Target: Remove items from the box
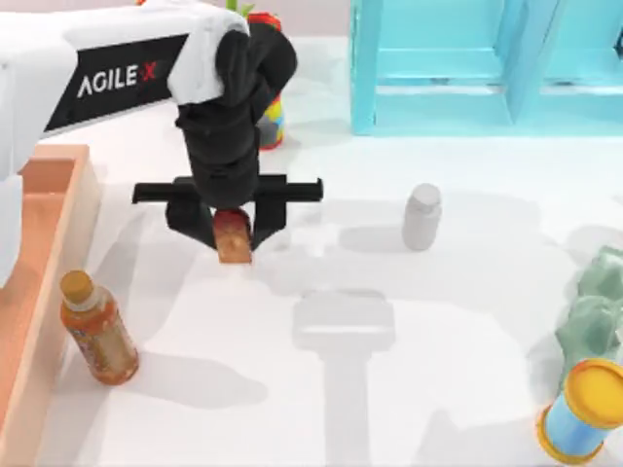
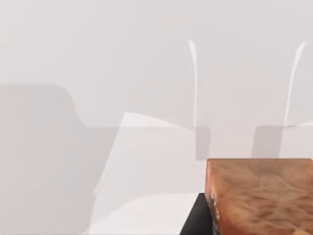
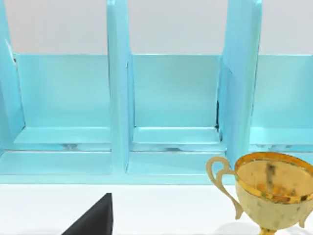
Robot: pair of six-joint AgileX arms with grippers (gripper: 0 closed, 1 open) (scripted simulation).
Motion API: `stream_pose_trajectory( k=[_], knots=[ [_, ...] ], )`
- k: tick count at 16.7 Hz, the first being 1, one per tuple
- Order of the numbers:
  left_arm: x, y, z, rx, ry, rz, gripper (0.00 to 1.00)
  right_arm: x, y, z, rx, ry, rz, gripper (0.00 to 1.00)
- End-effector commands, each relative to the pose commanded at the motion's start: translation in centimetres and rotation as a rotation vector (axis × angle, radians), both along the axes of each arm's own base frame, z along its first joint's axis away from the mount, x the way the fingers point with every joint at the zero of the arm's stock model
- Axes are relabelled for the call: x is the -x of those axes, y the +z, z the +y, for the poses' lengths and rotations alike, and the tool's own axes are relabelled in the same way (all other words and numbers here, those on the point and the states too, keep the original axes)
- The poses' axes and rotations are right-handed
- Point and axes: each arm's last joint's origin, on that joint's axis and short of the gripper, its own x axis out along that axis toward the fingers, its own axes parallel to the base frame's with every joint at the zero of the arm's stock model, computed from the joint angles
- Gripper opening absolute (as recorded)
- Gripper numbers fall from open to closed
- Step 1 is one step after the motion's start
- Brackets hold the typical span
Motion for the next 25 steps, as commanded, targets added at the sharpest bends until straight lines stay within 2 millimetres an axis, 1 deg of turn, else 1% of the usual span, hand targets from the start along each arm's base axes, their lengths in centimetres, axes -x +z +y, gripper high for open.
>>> stream_pose_trajectory(
  k=[3,6,19,20,25],
  knots=[
    [0.09,-1.6,-0.05,-0.004,-0.002,0.005,0.0,0.0,0.0,0.0,0.0,0.0,0.0,1.0],
    [0.1,-1.64,-0.05,-0.004,-0.002,0.006,0.0,0.0,0.0,0.0,0.0,0.0,0.0,1.0],
    [0.1,-1.64,-0.05,-0.004,-0.002,0.006,0.98,0.0,0.0,0.0,0.0,0.0,0.0,1.0],
    [0.1,-1.64,-0.05,-0.004,-0.002,0.006,1.0,0.0,0.0,0.0,0.0,0.0,0.0,1.0],
    [0.1,-1.64,-0.05,-0.004,-0.002,0.006,1.0,0.0,0.0,0.0,0.0,0.0,0.0,1.0]
  ],
)
